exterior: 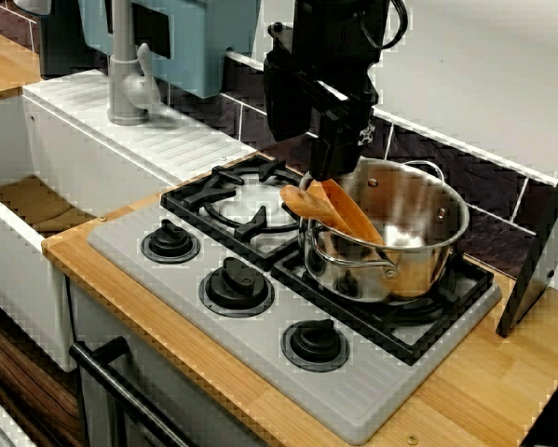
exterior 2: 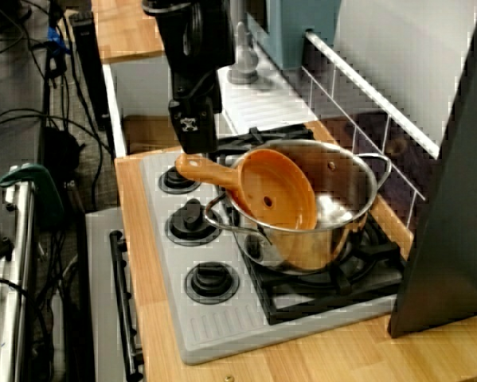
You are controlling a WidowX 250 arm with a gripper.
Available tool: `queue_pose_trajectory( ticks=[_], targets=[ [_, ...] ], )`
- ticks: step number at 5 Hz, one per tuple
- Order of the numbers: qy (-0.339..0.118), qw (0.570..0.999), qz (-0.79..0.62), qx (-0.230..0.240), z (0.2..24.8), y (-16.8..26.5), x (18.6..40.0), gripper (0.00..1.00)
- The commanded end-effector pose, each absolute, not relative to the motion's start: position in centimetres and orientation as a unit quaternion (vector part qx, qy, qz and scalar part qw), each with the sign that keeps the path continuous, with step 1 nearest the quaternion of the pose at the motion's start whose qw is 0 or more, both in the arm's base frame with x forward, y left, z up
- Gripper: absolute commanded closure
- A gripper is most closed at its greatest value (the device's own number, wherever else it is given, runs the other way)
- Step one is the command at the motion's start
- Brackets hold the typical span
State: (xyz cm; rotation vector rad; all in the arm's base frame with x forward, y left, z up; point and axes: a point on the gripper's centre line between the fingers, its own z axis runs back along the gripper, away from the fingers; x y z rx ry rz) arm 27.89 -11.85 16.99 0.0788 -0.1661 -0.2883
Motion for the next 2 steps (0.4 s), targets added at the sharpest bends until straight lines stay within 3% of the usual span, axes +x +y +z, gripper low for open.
queue_pose_trajectory(
  ticks=[1,2],
  targets=[
    [-0.083,0.985,-0.143,0.039,16.99,-11.85,27.89,0.0],
    [-0.083,0.986,-0.143,0.032,17.34,-11.93,27.7,0.0]
  ],
)
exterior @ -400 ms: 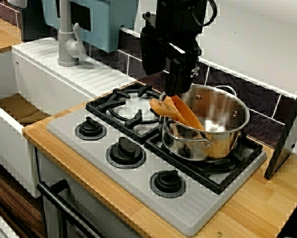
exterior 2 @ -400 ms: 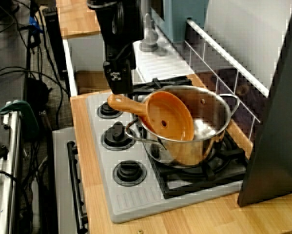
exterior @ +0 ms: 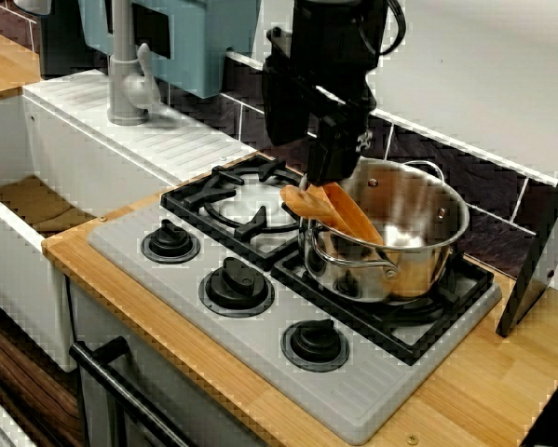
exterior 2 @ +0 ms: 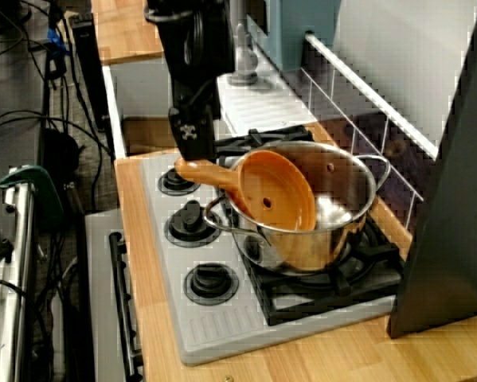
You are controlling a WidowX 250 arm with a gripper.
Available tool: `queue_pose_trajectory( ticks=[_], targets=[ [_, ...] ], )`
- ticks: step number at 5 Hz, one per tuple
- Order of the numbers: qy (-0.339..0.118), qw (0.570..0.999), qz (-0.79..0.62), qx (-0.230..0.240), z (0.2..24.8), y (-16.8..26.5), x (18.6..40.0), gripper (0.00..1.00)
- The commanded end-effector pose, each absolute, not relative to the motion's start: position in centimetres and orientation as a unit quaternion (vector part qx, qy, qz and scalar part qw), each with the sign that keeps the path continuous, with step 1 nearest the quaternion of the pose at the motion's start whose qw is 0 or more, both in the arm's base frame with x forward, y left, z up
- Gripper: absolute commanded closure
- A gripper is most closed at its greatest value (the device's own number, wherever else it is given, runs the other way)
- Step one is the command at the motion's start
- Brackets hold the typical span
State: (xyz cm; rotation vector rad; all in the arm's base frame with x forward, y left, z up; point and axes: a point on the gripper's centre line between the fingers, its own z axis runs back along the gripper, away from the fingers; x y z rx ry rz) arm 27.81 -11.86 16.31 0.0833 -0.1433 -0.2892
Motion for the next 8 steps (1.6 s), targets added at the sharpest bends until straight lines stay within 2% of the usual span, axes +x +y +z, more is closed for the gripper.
queue_pose_trajectory(
  ticks=[1,8],
  targets=[
    [-0.08,0.986,-0.147,0.019,17.3,-12.1,27.5,0.0],
    [-0.08,0.984,-0.154,0.027,15.3,-11.5,26.6,0.0]
  ],
)
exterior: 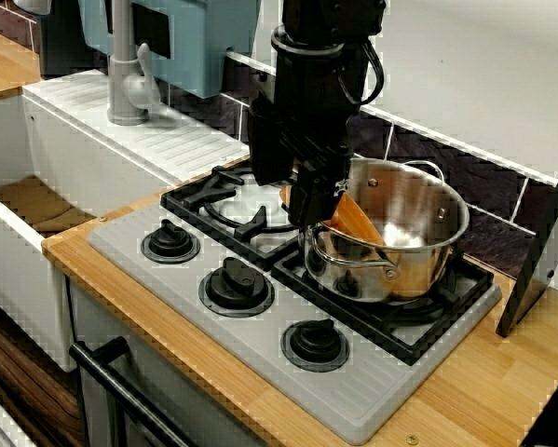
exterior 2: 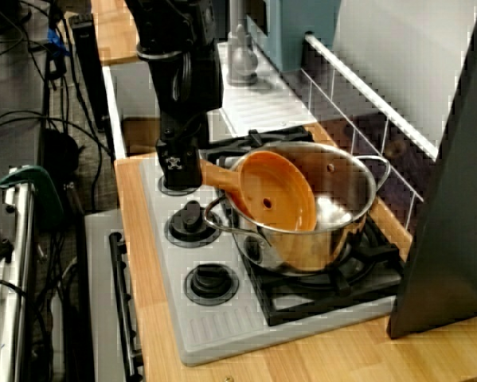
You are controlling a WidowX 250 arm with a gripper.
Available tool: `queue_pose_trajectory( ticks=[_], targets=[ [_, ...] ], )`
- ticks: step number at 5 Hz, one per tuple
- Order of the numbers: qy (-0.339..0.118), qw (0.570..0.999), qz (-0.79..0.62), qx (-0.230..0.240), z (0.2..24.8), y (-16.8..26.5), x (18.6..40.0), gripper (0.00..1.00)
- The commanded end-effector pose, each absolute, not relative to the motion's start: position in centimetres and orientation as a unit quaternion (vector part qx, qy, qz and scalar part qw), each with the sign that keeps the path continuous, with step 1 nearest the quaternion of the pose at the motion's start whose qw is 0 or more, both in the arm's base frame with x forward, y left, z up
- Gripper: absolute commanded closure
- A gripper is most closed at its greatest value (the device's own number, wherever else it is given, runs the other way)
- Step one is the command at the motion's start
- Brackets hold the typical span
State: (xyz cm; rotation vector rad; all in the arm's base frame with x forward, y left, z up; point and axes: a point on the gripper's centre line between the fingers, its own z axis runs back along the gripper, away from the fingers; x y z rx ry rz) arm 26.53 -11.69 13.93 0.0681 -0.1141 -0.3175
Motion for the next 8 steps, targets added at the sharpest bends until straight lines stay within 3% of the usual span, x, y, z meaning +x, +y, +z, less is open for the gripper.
queue_pose_trajectory(
  ticks=[1,7,8],
  targets=[
    [-0.079,0.985,-0.154,0.026,15.1,-11.5,26.7,0.0],
    [-0.074,0.983,-0.165,0.019,13.5,-12.5,28.0,0.0],
    [-0.07,0.983,-0.167,0.005,13.6,-12.4,28.1,1.0]
  ],
)
